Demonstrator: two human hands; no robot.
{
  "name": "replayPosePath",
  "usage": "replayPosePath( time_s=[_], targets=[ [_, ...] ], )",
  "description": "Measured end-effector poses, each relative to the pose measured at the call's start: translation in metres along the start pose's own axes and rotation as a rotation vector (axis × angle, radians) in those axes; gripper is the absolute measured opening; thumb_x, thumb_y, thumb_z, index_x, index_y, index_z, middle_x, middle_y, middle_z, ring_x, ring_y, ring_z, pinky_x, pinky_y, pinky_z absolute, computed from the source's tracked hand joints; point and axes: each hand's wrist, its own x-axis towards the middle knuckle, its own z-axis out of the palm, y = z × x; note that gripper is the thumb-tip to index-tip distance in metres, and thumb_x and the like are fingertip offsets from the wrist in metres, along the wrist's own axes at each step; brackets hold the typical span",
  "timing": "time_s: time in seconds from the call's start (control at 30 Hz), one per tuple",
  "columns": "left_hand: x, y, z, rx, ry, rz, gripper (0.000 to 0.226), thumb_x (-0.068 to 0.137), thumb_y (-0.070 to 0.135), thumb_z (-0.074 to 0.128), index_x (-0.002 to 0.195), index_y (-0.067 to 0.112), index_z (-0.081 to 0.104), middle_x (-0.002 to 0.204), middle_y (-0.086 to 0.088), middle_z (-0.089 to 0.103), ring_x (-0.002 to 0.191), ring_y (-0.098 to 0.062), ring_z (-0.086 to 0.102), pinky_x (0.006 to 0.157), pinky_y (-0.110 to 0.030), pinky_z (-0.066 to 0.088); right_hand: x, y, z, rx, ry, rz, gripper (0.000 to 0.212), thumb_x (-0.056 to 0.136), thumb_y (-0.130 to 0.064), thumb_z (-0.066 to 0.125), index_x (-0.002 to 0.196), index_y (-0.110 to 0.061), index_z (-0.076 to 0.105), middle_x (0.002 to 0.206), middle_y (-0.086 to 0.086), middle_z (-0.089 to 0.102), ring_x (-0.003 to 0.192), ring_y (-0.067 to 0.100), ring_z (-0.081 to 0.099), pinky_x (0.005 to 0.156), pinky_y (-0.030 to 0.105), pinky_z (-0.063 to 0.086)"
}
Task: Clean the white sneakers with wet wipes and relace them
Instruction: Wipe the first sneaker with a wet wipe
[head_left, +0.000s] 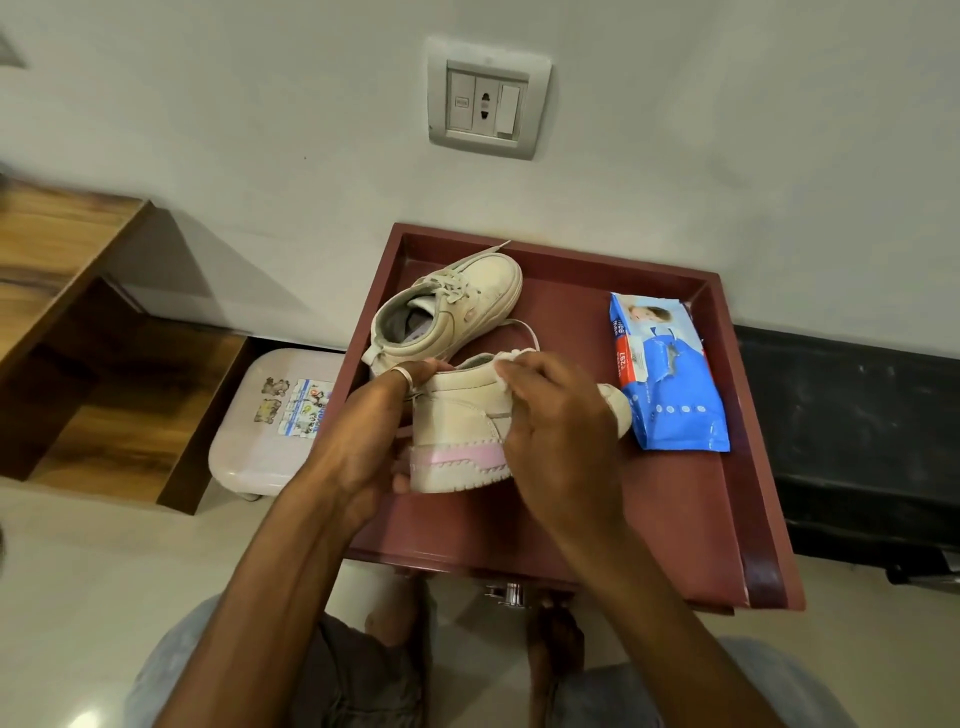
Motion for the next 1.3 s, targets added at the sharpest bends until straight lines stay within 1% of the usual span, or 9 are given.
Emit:
replayPosePath(
  time_s=[0.17, 0.3, 0.47, 0.6, 0.77, 0.9, 1.07, 1.2, 1.3],
  targets=[
    [-0.003, 0.002, 0.003, -0.060, -0.016, -0.009, 0.025, 0.094, 0.044, 0.059, 0.098, 0.030, 0.080, 0.091, -0.005, 0.077, 0.084, -0.025, 0.064, 0.071, -0.037, 0.046, -0.018, -0.030, 0.002, -0.014, -0.206, -0.391, 0.026, 0.088, -0.002, 0.057, 0.110, -0.005, 0.070, 0.112, 0.009, 0.066, 0.106, 0.023, 0.057, 0.091, 0.029, 0.049],
    [0.000, 0.001, 0.001, -0.051, 0.010, -0.011, 0.025, 0.092, 0.046, 0.061, 0.096, 0.030, 0.079, 0.079, 0.001, 0.074, 0.084, -0.030, 0.062, 0.076, -0.047, 0.048, 0.001, -0.008, -0.004, -0.050, -0.036, -0.098, 0.038, 0.079, 0.010, 0.063, 0.113, -0.004, 0.071, 0.111, 0.008, 0.068, 0.105, 0.025, 0.059, 0.089, 0.031, 0.050],
    [-0.002, 0.003, 0.003, -0.100, -0.016, -0.026, 0.027, 0.092, 0.041, 0.063, 0.100, 0.023, 0.080, 0.097, -0.010, 0.078, 0.086, -0.027, 0.066, 0.085, -0.047, 0.055, -0.022, -0.039, 0.004, -0.046, -0.270, -0.433, 0.028, 0.088, -0.006, 0.052, 0.109, -0.006, 0.070, 0.113, 0.008, 0.067, 0.105, 0.025, 0.056, 0.091, 0.031, 0.049],
    [0.001, 0.000, 0.001, -0.055, 0.033, -0.014, 0.024, 0.089, 0.047, 0.063, 0.091, 0.029, 0.079, 0.079, 0.002, 0.073, 0.075, -0.023, 0.064, 0.070, -0.041, 0.049, -0.002, -0.012, -0.003, -0.050, -0.043, -0.124, 0.036, 0.079, 0.006, 0.063, 0.112, -0.006, 0.071, 0.110, 0.006, 0.070, 0.101, 0.026, 0.059, 0.089, 0.030, 0.048],
    [0.000, 0.000, 0.003, -0.070, 0.017, -0.004, 0.023, 0.092, 0.042, 0.061, 0.093, 0.027, 0.079, 0.076, 0.004, 0.074, 0.065, -0.015, 0.067, 0.064, -0.031, 0.052, -0.021, -0.027, 0.002, -0.057, -0.160, -0.368, 0.031, 0.086, 0.001, 0.053, 0.111, -0.005, 0.071, 0.110, 0.008, 0.069, 0.099, 0.025, 0.057, 0.086, 0.029, 0.050],
    [0.001, -0.001, 0.001, -0.050, 0.036, 0.035, 0.023, 0.094, 0.042, 0.058, 0.098, 0.034, 0.080, 0.086, 0.006, 0.074, 0.084, -0.020, 0.070, 0.069, -0.037, 0.057, -0.004, 0.000, -0.004, 0.027, 0.025, -0.031, 0.031, 0.081, 0.007, 0.066, 0.107, -0.006, 0.074, 0.105, 0.006, 0.072, 0.097, 0.024, 0.062, 0.085, 0.031, 0.052],
    [0.001, 0.000, 0.003, -0.060, 0.016, 0.045, 0.023, 0.096, 0.041, 0.057, 0.101, 0.037, 0.079, 0.079, 0.010, 0.074, 0.080, -0.016, 0.069, 0.069, -0.037, 0.057, -0.019, -0.008, 0.004, -0.013, -0.107, -0.274, 0.034, 0.080, 0.008, 0.067, 0.112, -0.004, 0.072, 0.112, 0.008, 0.070, 0.101, 0.026, 0.062, 0.090, 0.029, 0.051],
    [0.000, 0.000, 0.001, -0.038, 0.023, 0.038, 0.023, 0.094, 0.043, 0.058, 0.101, 0.036, 0.079, 0.101, 0.002, 0.074, 0.097, -0.024, 0.071, 0.086, -0.054, 0.058, -0.003, 0.006, -0.004, 0.022, 0.031, -0.036, 0.032, 0.081, 0.009, 0.065, 0.110, -0.003, 0.073, 0.109, 0.008, 0.071, 0.100, 0.025, 0.063, 0.092, 0.021, 0.045],
    [-0.001, 0.000, 0.003, -0.056, 0.012, 0.030, 0.022, 0.094, 0.041, 0.060, 0.097, 0.032, 0.080, 0.087, 0.004, 0.075, 0.079, -0.016, 0.070, 0.073, -0.040, 0.058, -0.021, -0.022, 0.006, -0.055, -0.088, -0.289, 0.030, 0.087, 0.004, 0.058, 0.115, -0.002, 0.069, 0.115, 0.010, 0.068, 0.104, 0.026, 0.058, 0.092, 0.030, 0.049]
  ],
)
